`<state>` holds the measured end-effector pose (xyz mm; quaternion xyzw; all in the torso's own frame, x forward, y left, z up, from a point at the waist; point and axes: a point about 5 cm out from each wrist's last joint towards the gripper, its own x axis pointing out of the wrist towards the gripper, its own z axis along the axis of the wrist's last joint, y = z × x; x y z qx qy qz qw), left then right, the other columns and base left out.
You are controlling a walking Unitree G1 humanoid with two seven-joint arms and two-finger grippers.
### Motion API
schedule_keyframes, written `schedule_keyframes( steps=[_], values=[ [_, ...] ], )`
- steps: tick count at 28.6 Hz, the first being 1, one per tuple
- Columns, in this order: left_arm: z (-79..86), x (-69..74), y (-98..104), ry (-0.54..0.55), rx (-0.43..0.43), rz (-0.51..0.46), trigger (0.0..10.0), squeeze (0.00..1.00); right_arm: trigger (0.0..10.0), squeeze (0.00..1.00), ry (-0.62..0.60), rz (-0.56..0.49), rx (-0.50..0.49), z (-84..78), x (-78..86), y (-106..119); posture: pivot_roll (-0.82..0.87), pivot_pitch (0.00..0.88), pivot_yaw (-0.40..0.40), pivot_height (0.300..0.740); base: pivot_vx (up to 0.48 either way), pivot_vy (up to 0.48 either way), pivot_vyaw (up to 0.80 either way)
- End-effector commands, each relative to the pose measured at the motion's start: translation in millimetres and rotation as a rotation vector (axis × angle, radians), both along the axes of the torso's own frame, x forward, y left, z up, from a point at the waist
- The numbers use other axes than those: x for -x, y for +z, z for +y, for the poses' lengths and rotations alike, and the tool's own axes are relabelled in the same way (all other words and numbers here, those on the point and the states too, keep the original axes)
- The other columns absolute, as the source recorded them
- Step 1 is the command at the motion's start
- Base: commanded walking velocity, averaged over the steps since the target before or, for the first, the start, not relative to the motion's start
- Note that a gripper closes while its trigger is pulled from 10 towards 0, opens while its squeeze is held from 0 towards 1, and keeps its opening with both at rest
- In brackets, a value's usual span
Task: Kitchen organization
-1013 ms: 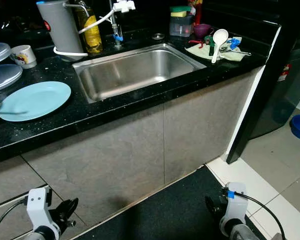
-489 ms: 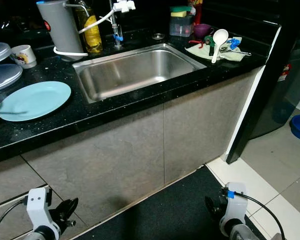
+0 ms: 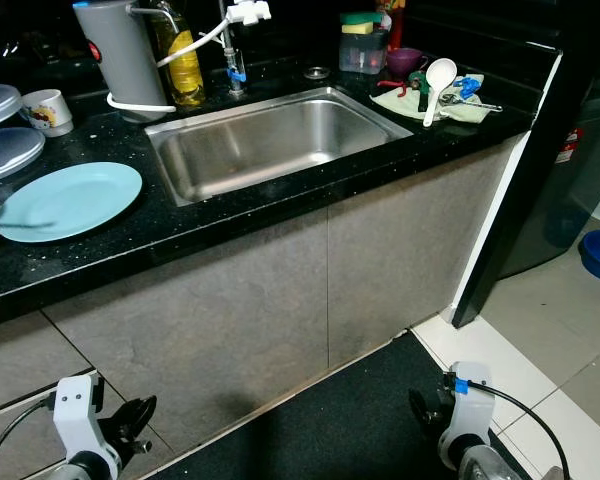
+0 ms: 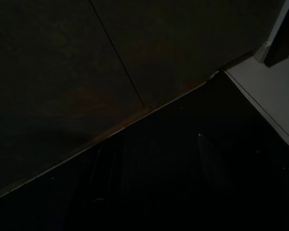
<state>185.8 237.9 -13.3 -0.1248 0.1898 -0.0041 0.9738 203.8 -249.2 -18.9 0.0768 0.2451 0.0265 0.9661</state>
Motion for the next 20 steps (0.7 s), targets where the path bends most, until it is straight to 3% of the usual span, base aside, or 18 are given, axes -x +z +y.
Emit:
schedule_keyframes(
  steps=[1, 7, 8, 9, 11, 12, 15, 16, 20],
  values=[
    [0.0, 0.4, 0, 0.002, -0.007, 0.000, 10.0, 0.00, 10.0, 0.00, 0.013, 0.010, 0.003, -0.3, 0.2, -1, 0.00, 0.000, -0.005, 0.740, 0.000, 0.000, 0.00],
    [-2.8, -0.5, 0, -0.018, -0.031, -0.003, 10.0, 0.00, 10.0, 0.00, 0.041, 0.014, 0.007, -0.8, -1.8, -1, 0.01, 0.000, -0.011, 0.740, 0.000, 0.000, 0.00],
    [-11.0, -4.5, 2, -0.076, -0.062, -0.006, 10.0, 0.00, 10.0, 0.00, 0.049, -0.044, 0.005, 3.0, -21.9, 13, 0.01, 0.000, -0.018, 0.740, 0.000, 0.000, 0.00],
    [-11.0, -4.5, 2, -0.076, -0.062, -0.006, 10.0, 0.00, 10.0, 0.00, 0.049, -0.044, 0.005, 3.0, -21.9, 13, 0.01, 0.000, -0.018, 0.740, 0.000, 0.000, 0.00],
    [-20.6, -16.0, 16, -0.130, -0.057, -0.062, 10.0, 0.00, 10.0, 0.00, 0.061, -0.173, -0.013, 9.4, -56.7, 46, 0.02, 0.000, -0.017, 0.740, 0.000, 0.000, 0.00],
    [-20.6, -16.0, 16, -0.130, -0.057, -0.062, 10.0, 0.00, 10.0, 0.00, 0.061, -0.173, -0.013, 9.4, -56.7, 46, 0.02, 0.000, -0.017, 0.740, 0.000, 0.000, 0.00],
    [-29.2, -32.3, 39, -0.171, -0.051, -0.155, 10.0, 0.00, 10.0, 0.00, 0.079, -0.296, -0.027, 13.3, -85.1, 82, 0.03, 0.000, -0.028, 0.740, 0.000, 0.000, 0.00],
    [-29.2, -32.3, 39, -0.171, -0.051, -0.155, 10.0, 0.00, 10.0, 0.00, 0.079, -0.296, -0.027, 13.3, -85.1, 82, 0.03, 0.000, -0.028, 0.740, 0.000, 0.000, 0.00],
    [-48.7, -42.6, 71, -0.291, -0.027, -0.263, 10.0, 0.00, 10.0, 0.00, 0.172, -0.445, -0.069, 25.2, -104.6, 126, 0.03, 0.000, -0.029, 0.740, 0.000, 0.000, 0.00]
  ],
)
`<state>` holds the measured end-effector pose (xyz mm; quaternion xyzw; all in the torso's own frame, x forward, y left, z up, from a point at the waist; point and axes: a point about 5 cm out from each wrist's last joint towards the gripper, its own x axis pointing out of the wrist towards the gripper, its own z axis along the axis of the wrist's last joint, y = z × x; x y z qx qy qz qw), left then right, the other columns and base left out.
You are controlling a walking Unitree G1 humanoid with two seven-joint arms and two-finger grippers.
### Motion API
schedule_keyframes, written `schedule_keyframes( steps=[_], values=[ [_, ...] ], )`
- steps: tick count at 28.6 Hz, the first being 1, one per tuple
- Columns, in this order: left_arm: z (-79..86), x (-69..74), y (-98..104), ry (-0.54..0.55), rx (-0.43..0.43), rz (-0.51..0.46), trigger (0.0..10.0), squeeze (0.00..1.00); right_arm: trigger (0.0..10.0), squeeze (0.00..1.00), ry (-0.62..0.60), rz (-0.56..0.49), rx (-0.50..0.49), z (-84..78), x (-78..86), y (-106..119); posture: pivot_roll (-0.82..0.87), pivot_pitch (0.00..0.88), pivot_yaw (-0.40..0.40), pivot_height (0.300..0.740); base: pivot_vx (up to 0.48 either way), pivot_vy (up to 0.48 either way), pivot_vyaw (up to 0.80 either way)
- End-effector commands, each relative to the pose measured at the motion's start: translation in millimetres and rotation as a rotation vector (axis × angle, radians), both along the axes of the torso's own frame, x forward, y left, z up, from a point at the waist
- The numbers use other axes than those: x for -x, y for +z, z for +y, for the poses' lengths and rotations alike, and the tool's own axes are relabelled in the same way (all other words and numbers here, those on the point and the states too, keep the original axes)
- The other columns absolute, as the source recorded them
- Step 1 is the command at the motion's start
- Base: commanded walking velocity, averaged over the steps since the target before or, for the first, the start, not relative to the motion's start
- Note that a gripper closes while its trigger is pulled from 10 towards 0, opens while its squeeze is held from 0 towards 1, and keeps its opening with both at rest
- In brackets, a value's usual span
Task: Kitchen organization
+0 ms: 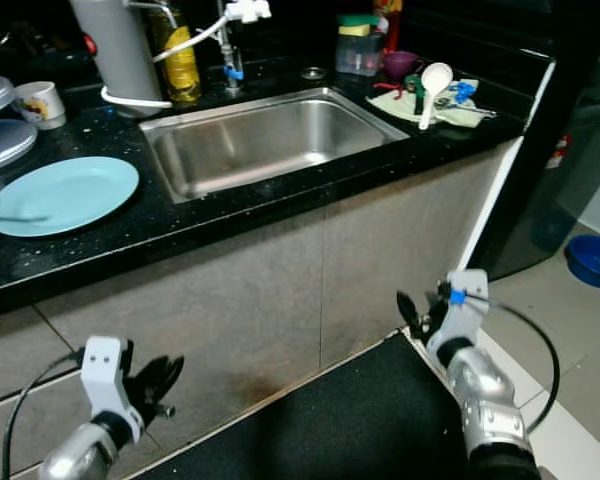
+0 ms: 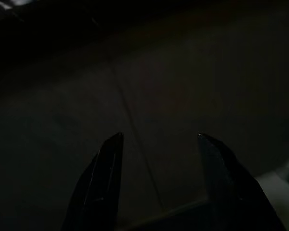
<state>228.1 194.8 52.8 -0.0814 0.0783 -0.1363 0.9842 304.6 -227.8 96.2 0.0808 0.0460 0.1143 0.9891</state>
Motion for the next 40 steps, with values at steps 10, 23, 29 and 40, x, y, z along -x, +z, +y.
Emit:
schedule_keyframes(
  steps=[10, 23, 29, 40],
  values=[
    [-22.0, -14.8, 35, -0.038, -0.141, -0.099, 10.0, 0.00, 10.0, 0.00, 0.211, -0.162, -0.053, 31.0, -15.3, 57, 0.04, 0.000, -0.028, 0.740, 0.000, 0.000, 0.13],
    [-22.2, -31.3, 71, 0.202, -0.296, -0.202, 10.0, 0.00, 10.0, 0.00, 0.331, -0.295, -0.088, 69.4, -26.9, 104, 0.06, 0.000, -0.017, 0.740, 0.000, 0.000, 0.77],
    [-17.7, -33.2, 77, 0.247, -0.390, -0.224, 10.0, 0.00, 10.0, 0.00, 0.382, -0.325, -0.081, 92.3, -24.3, 114, 0.07, 0.000, -0.007, 0.740, 0.000, 0.000, 0.78],
    [-15.2, -35.1, 86, 0.232, -0.298, -0.228, 10.0, 0.00, 10.0, 0.00, 0.421, -0.366, -0.074, 106.6, -22.4, 127, 0.07, 0.000, -0.003, 0.740, 0.000, 0.000, 0.78]
  ],
)
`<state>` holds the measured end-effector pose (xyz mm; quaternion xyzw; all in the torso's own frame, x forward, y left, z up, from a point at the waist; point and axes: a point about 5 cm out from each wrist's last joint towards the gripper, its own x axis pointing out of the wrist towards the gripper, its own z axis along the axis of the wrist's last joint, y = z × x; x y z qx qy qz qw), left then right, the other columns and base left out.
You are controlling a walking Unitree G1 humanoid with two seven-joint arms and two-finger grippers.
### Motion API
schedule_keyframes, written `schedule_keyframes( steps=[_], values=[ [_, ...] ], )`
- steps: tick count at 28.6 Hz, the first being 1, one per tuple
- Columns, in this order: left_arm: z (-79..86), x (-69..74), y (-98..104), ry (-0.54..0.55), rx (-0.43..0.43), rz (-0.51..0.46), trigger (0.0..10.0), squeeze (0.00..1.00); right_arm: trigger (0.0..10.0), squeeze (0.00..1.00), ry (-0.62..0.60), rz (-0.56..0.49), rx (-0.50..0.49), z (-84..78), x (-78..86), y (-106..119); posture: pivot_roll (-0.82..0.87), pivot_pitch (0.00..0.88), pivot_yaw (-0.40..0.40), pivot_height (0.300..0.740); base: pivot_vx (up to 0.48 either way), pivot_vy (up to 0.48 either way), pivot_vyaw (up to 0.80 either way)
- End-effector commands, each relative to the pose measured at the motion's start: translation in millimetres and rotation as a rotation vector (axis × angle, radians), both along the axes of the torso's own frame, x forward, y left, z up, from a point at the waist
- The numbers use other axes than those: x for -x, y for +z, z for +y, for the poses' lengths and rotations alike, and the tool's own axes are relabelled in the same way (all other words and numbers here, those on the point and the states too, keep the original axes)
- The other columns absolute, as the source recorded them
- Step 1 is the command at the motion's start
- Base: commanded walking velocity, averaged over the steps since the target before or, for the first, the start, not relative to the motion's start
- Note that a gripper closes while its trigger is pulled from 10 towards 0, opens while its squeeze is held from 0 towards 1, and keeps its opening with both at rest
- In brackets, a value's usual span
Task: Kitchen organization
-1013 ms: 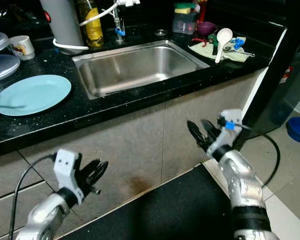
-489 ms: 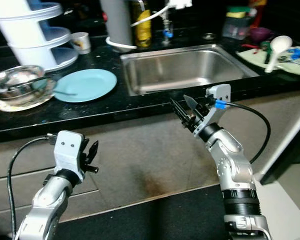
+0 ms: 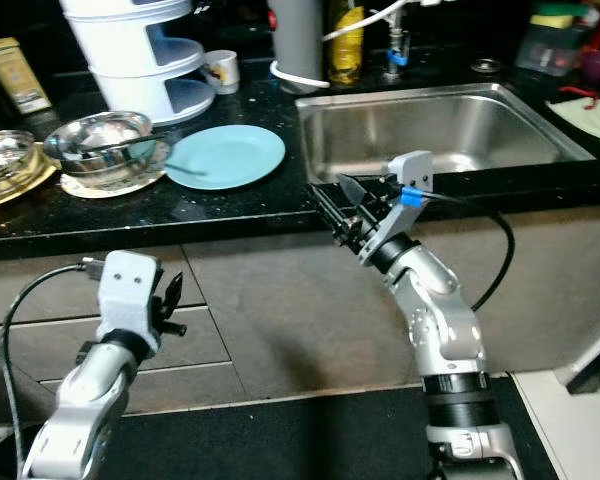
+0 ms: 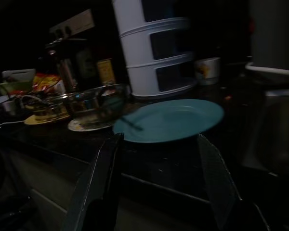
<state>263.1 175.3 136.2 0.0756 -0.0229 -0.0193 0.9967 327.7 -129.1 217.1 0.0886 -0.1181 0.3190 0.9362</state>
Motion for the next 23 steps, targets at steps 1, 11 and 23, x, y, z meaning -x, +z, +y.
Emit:
schedule_keyframes(
  steps=[1, 11, 23],
  values=[
    [3.0, -0.4, 4.9, -0.007, 0.026, -0.007, 10.0, 0.00, 10.0, 0.00, 0.026, -0.019, 0.007, 9.0, 0.6, 7.8, 0.07, 0.000, -0.001, 0.740, 0.000, 0.000, 0.78],
    [-0.9, 1.2, 9.9, -0.051, 0.067, -0.020, 10.0, 0.00, 10.0, 0.00, 0.033, -0.029, -0.001, 13.4, 1.0, 12.1, 0.07, 0.000, -0.003, 0.740, 0.000, 0.000, 0.78],
    [-1.4, -1.9, 13.4, -0.057, 0.116, -0.020, 10.0, 0.00, 10.0, 0.00, 0.037, -0.028, 0.010, 16.2, 1.9, 12.3, 0.06, 0.000, -0.004, 0.740, 0.000, 0.000, 0.78]
  ],
)
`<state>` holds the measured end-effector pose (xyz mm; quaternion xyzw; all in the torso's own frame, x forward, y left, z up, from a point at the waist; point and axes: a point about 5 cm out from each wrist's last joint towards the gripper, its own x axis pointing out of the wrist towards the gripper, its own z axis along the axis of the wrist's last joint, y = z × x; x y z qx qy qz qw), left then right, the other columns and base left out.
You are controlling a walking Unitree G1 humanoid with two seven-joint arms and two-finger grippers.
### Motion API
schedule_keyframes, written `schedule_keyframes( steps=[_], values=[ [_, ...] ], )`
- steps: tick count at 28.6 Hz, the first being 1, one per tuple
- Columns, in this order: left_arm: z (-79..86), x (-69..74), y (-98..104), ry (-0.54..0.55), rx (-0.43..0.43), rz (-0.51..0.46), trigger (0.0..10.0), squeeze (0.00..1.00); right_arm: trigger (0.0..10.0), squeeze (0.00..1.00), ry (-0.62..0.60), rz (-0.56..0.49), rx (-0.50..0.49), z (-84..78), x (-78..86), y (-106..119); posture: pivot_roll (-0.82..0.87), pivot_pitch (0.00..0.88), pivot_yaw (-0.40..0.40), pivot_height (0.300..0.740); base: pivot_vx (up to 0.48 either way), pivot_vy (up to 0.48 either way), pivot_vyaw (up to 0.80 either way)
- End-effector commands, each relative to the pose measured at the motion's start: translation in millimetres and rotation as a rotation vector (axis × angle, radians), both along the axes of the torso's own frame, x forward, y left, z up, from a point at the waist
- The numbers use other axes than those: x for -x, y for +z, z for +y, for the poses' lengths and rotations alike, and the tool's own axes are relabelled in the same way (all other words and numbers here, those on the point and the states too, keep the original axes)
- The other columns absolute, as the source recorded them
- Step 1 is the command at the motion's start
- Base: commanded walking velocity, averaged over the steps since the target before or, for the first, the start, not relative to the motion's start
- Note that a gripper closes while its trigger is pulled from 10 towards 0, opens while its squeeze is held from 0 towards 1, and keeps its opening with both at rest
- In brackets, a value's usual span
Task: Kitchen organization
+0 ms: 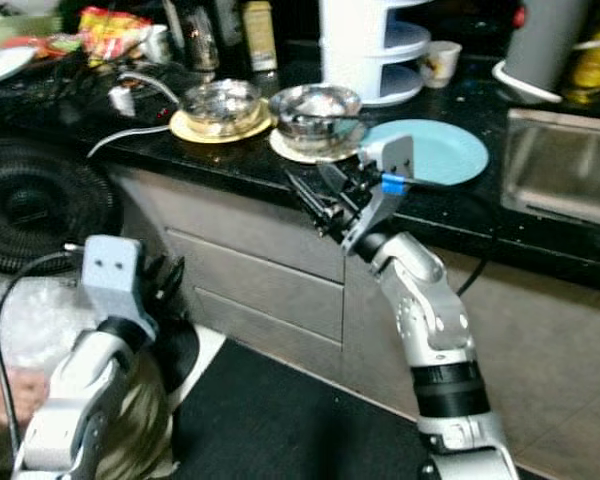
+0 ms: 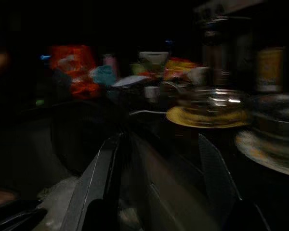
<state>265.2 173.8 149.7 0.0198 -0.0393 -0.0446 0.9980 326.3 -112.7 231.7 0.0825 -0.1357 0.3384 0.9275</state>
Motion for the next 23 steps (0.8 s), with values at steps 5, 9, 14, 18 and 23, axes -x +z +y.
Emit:
schedule_keyframes(
  steps=[5, 9, 14, 18, 23],
  values=[
    [0.6, 0.4, 1.8, 0.004, 0.030, -0.001, 10.0, 0.00, 10.0, 0.00, -0.031, 0.038, -0.013, -1.8, -2.9, -3.9, 0.07, 0.000, -0.009, 0.740, 0.000, 0.000, 0.72],
    [1.7, 1.2, 4.8, 0.004, 0.048, -0.018, 10.0, 0.00, 10.0, 0.00, -0.050, 0.040, -0.010, -2.5, -6.3, -3.7, 0.07, 0.000, -0.012, 0.740, 0.000, 0.000, 0.16],
    [1.9, 0.7, 4.6, -0.012, 0.043, -0.007, 10.0, 0.00, 10.0, 0.00, -0.053, 0.036, -0.006, -1.8, -7.0, -2.9, 0.07, 0.000, -0.006, 0.740, 0.000, -0.058, 0.00],
    [1.6, 0.2, 4.5, -0.024, 0.044, -0.005, 10.0, 0.00, 10.0, 0.00, -0.056, 0.035, -0.003, -2.1, -6.3, -3.2, 0.06, 0.000, -0.003, 0.740, 0.000, -0.456, 0.00],
    [0.0, -1.2, 5.7, -0.034, 0.052, -0.009, 10.0, 0.00, 10.0, 0.00, -0.065, 0.035, 0.006, -4.0, -5.6, -4.9, 0.06, 0.000, 0.001, 0.740, 0.000, -0.466, 0.00]
  ],
)
